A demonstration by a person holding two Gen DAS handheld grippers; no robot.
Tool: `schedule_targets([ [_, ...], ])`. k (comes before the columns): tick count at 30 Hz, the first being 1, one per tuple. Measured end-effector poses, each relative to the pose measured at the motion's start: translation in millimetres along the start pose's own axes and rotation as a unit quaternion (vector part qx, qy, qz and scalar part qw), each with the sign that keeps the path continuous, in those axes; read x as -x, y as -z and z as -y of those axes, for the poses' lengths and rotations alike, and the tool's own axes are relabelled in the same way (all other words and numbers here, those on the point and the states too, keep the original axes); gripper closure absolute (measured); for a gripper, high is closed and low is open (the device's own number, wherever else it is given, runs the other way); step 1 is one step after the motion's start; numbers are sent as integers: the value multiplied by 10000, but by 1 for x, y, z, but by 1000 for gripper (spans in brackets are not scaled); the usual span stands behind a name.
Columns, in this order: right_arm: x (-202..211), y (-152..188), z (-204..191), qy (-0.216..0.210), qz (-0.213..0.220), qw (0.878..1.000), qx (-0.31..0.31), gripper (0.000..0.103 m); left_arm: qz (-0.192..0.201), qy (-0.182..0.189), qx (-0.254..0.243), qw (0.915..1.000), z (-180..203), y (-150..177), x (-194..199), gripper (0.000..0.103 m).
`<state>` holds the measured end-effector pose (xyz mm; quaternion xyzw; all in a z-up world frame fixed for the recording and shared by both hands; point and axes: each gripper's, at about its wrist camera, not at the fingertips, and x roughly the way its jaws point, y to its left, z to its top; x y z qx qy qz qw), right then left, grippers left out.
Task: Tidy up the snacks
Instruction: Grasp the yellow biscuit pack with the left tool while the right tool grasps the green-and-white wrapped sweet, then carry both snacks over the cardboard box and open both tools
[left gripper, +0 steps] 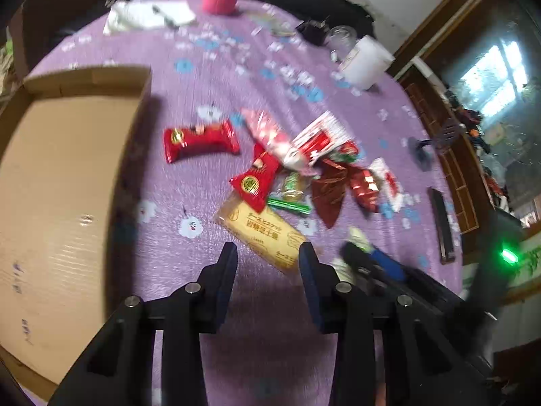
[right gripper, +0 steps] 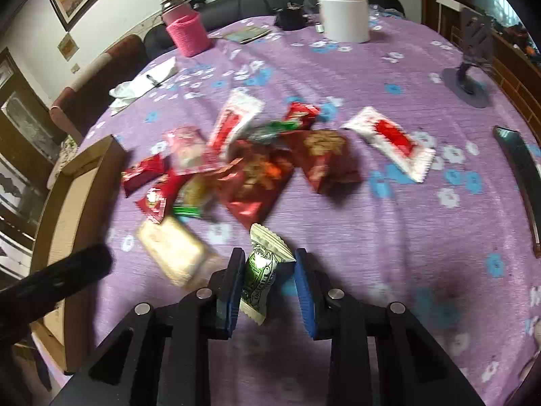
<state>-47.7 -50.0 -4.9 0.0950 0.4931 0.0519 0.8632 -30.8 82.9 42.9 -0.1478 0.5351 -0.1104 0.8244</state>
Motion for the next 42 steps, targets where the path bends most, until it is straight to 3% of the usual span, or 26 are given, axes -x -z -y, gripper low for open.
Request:
schedule_targets([
  [3,9,6,16,11,22,10000,-8,72,40,-362,-76,9993,8,-4,-20,63],
  [6,15,7,28,-60,22,10000,-73,72,142,-665,-152,9976,17,-7,-31,48],
  [8,16,8,33,-157,31,9998,-78,72,163,-803,-215,9964,23,-7,-38,30],
  [11,17,9,34,-204,51,9998,-39,72,202,-1166,-612,9911,40,-4,-49,22],
  [12,17,10,33,-189,70,9998,-13,72,232,-1314,-806,9878,45,-1,-51,23],
  [13,17,10,32,-181,86,9998,-1,72,308,-1431,-977,9844,49,3,-50,38],
  [14,17,11,32,-176,112,9998,21,72,373,-1490,-1073,9823,50,5,-49,63],
  [16,18,12,32,-197,158,9997,38,73,350,-1225,-1069,9861,44,7,-41,71],
  [23,38,22,32,-544,284,9981,-10,79,457,-416,-707,9956,17,22,8,71],
  [30,78,25,0,-1113,551,9921,169,79,984,56,-276,9947,-26,22,84,70],
  [37,93,5,-101,-2089,326,9737,850,79,1302,-548,308,9895,-121,-6,123,70],
  [42,61,6,-176,-2166,-26,9670,1343,79,1232,-828,631,9869,-173,-7,118,70],
])
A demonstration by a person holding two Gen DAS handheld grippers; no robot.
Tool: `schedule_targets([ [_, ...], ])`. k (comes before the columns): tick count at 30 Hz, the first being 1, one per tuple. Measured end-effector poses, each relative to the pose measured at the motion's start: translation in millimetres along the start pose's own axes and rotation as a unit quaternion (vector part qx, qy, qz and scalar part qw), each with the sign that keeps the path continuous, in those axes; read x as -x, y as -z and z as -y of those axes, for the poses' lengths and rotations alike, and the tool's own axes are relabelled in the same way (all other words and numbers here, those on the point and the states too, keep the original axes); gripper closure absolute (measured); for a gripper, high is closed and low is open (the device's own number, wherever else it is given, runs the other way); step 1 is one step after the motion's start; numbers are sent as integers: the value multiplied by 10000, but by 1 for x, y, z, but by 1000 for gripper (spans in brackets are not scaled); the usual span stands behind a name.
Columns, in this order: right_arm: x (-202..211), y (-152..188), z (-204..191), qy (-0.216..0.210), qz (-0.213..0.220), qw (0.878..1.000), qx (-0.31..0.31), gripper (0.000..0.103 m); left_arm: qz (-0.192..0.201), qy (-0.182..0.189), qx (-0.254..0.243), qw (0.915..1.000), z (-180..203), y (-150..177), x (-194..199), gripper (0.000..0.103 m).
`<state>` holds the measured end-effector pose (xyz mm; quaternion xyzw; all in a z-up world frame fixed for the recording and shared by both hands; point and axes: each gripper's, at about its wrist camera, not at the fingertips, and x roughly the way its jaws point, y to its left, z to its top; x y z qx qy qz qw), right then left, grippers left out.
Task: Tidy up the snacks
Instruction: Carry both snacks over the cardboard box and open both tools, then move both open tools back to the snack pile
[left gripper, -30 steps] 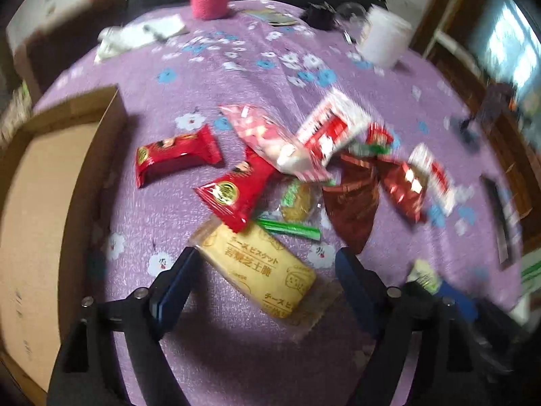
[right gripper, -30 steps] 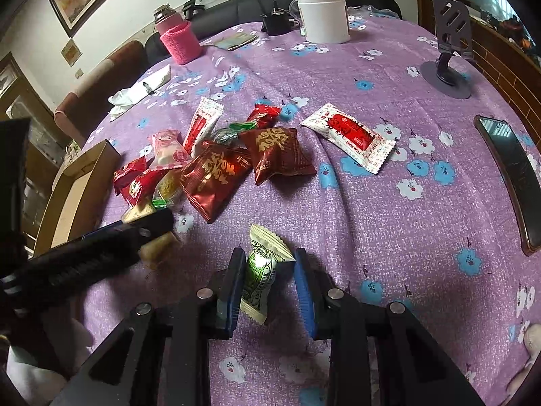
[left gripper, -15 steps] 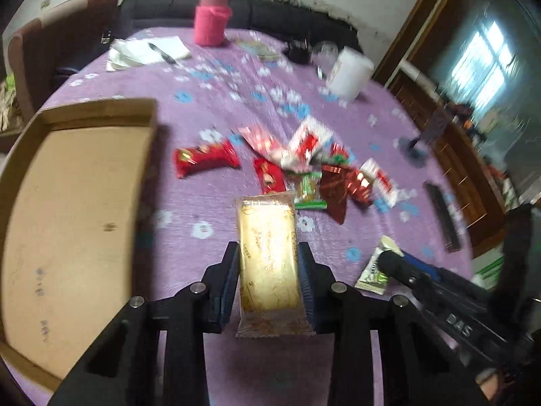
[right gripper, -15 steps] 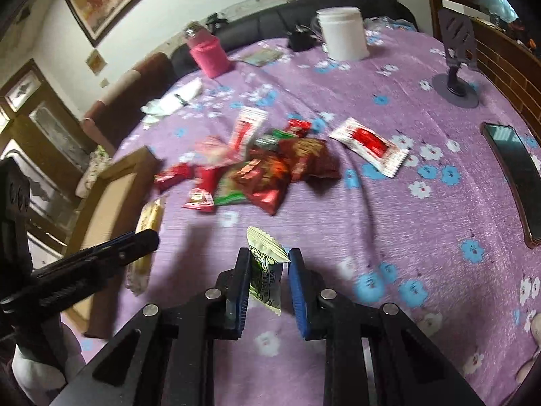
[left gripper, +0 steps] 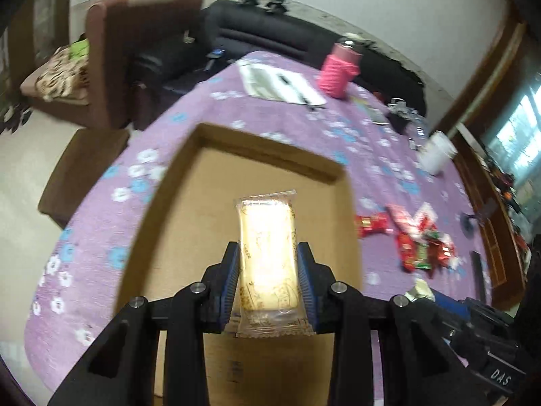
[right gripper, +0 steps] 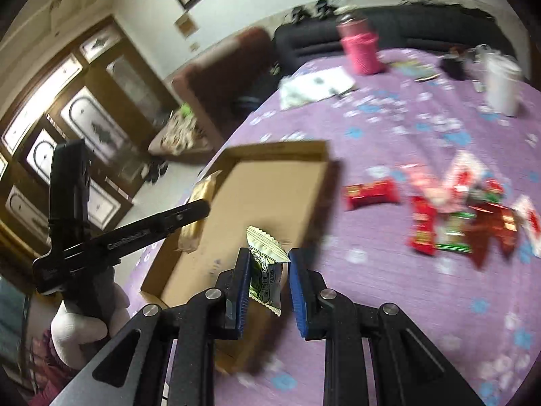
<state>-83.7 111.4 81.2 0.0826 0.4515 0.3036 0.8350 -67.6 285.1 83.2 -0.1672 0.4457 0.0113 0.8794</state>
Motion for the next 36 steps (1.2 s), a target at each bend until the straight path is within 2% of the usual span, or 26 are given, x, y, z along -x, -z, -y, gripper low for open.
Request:
schedule_targets([
  [4,-39,-3,-18,68,-238,9996,109,79,-28,-103,162,9998,-29,5,-7,70],
  [10,-84,-4,-22,233,-557,9982,64,77,-93,-89,242,9996,-41,9,-15,70],
  [12,-92,-6,-22,269,-575,9980,54,76,-56,-69,282,9996,-42,9,-13,66],
  [13,-94,-6,-21,245,-564,9981,67,76,-29,-28,312,9995,-43,9,-11,61],
  [14,-93,-6,-21,259,-522,9983,61,76,-20,-14,322,9995,-43,7,-11,51],
  [15,-92,-7,-21,264,-475,9985,46,76,5,-8,335,9994,-42,6,-9,47],
  [21,-54,-11,-5,253,-50,9997,-45,76,238,99,260,9993,-25,5,10,42],
  [23,-31,-10,10,313,175,9992,-162,76,301,160,166,9993,-12,5,16,37],
  [25,-10,-10,30,397,365,9980,-338,76,314,306,52,9990,4,5,19,37],
  [31,49,-1,111,1028,824,9862,-1003,75,149,654,-320,9972,53,12,13,36],
  [36,67,4,171,1514,970,9723,-1493,76,-43,831,-575,9949,86,23,4,36],
])
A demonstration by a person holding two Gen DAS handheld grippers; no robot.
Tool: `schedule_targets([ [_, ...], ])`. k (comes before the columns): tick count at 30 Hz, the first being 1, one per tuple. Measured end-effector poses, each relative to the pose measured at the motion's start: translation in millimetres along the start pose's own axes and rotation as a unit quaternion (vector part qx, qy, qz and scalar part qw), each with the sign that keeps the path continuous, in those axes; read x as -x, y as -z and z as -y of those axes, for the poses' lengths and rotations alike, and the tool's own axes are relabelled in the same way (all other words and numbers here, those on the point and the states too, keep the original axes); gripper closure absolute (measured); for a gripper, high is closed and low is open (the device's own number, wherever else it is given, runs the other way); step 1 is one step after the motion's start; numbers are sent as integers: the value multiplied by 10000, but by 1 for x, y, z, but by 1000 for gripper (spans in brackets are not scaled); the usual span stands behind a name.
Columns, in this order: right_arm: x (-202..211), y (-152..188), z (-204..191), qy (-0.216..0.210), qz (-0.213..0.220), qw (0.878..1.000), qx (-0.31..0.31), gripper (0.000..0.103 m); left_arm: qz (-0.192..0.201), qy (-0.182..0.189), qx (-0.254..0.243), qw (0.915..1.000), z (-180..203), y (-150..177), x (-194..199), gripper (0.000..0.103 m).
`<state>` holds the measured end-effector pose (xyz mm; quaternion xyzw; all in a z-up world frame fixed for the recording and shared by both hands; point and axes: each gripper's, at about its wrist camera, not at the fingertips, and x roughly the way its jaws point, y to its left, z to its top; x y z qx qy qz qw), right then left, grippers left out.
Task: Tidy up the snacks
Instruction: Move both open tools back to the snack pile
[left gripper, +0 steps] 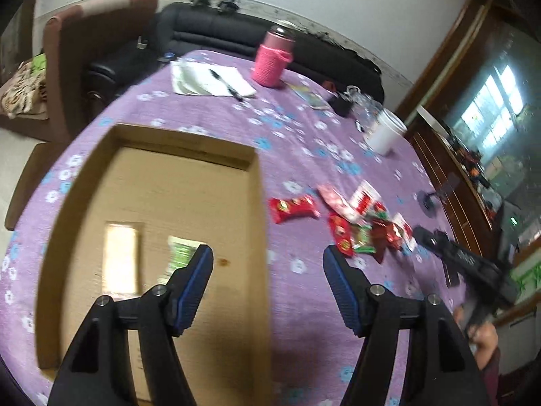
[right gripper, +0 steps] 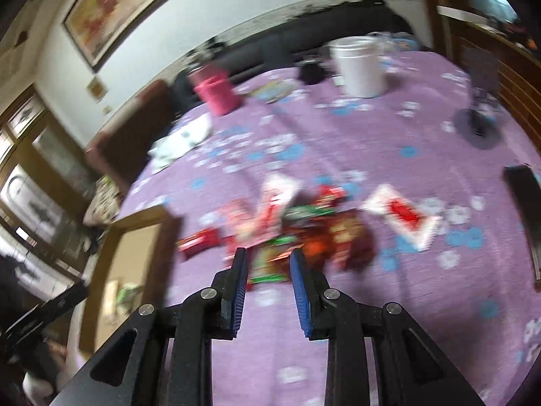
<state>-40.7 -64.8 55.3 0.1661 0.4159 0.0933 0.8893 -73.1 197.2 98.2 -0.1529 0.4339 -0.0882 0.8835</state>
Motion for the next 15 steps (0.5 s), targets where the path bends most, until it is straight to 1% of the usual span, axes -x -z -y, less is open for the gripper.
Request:
schedule_targets([
  [1,-4,-5,7,97,8,9999,-37,76,-40,40,-30,10000,6,2,-3,36],
  [4,-13,-18,19,215,47,9997,-104,76,-127,92,-82,9998,17,9,-6,35],
  [7,-31,-39,16,344,158,9993,-67,75,-184,98,-114,9997,23,14,-7,35],
  [8,-40,-48,15,388,167,9991,-1,71,-192,91,-113,9997,23,14,-8,35],
  [10,-61,-56,11,562,-26,9984,29,64,-209,93,-91,9997,24,16,-6,35],
  [12,-80,-55,8,586,-319,9977,74,64,-217,80,-89,9997,23,17,-4,35],
  [14,-95,-44,2,407,-743,9962,178,64,-207,59,-107,9997,22,18,-3,35],
  [15,-95,-36,-2,228,-851,9958,250,64,-206,50,-115,9997,22,19,-3,35],
])
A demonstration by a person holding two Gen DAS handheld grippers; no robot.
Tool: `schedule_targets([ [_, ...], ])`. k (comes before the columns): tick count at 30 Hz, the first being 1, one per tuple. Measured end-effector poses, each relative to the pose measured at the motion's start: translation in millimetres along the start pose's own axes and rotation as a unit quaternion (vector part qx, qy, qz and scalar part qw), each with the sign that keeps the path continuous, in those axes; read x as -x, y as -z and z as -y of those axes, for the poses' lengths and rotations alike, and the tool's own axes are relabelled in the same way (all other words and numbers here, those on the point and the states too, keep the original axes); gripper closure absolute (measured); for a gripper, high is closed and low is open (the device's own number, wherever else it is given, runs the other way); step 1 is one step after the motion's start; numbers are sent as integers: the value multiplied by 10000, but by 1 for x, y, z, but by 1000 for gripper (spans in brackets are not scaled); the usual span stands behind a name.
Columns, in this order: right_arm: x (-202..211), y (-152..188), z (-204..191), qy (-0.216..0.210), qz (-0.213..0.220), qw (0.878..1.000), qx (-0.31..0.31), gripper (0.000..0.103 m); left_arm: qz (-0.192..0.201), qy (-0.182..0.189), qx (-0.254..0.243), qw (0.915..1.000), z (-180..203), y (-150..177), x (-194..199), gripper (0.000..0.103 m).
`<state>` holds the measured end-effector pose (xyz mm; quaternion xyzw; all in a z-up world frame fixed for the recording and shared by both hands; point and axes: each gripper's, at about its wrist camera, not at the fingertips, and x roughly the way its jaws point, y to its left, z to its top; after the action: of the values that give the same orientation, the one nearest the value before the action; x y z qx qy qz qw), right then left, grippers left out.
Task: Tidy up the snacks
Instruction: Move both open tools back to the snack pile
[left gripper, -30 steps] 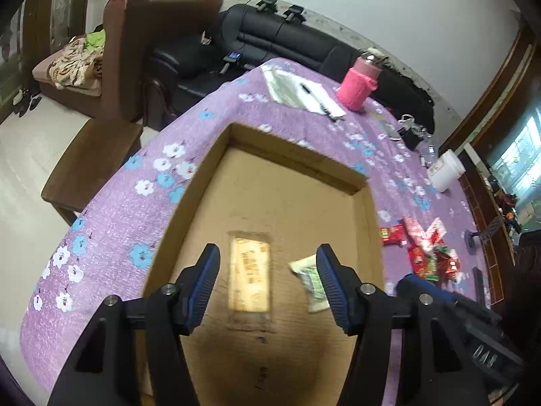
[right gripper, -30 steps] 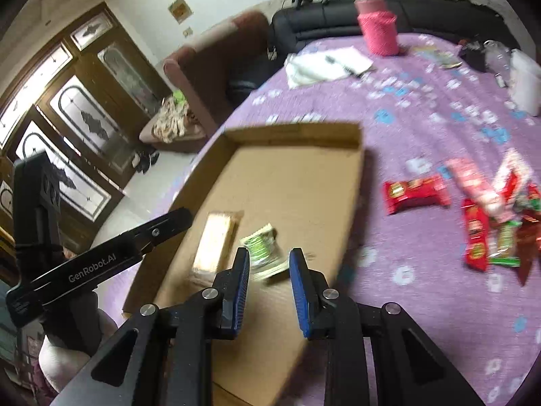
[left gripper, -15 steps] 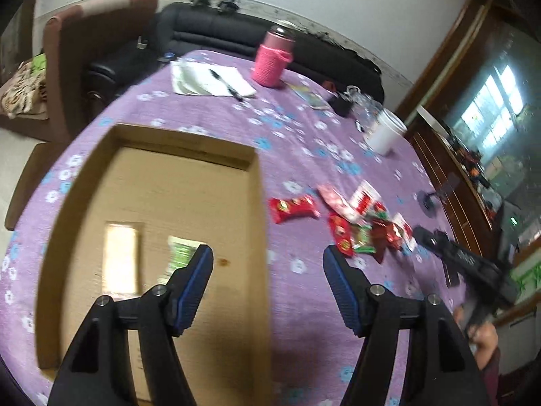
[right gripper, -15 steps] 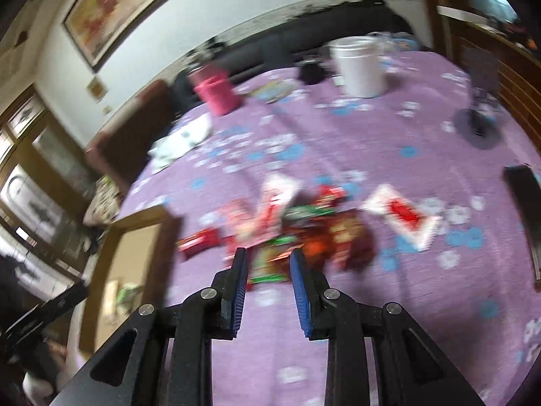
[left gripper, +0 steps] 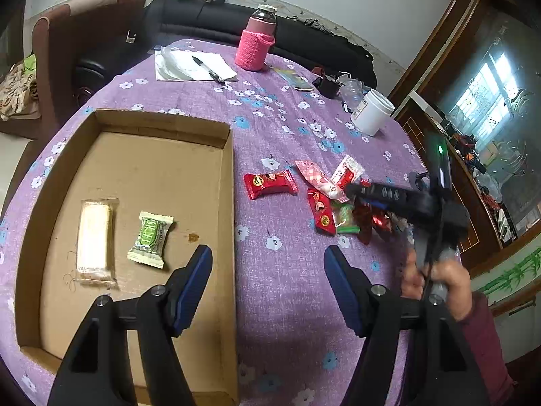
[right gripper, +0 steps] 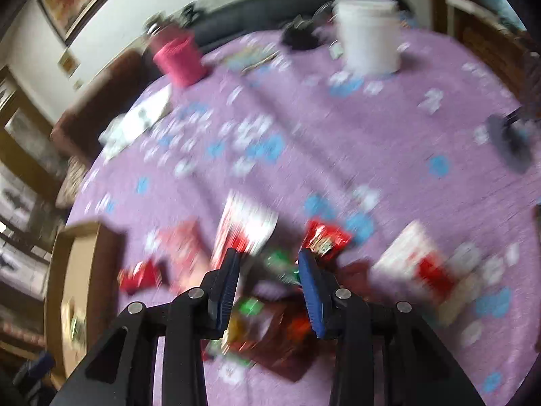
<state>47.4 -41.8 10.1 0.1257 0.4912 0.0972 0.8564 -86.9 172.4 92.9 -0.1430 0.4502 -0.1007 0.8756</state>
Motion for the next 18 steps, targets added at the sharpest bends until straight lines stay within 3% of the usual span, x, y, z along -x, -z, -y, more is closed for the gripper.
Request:
schedule_targets([
  [2,2,14,-6,-309,-203,9992,118,64,-26,10,-7,10000,0,1,-1,35],
  [4,6,32,-12,-897,-572,9941,226,64,-46,44,-38,10000,1,2,-4,35],
  [6,22,44,-14,-1191,-544,9908,333,64,-79,77,-72,9999,5,4,-6,35],
  [11,72,55,4,-882,144,9956,296,64,-171,200,-236,9994,19,9,-12,35],
  [18,61,82,1,-627,-85,9976,297,64,-340,265,-345,9985,33,18,-25,35],
])
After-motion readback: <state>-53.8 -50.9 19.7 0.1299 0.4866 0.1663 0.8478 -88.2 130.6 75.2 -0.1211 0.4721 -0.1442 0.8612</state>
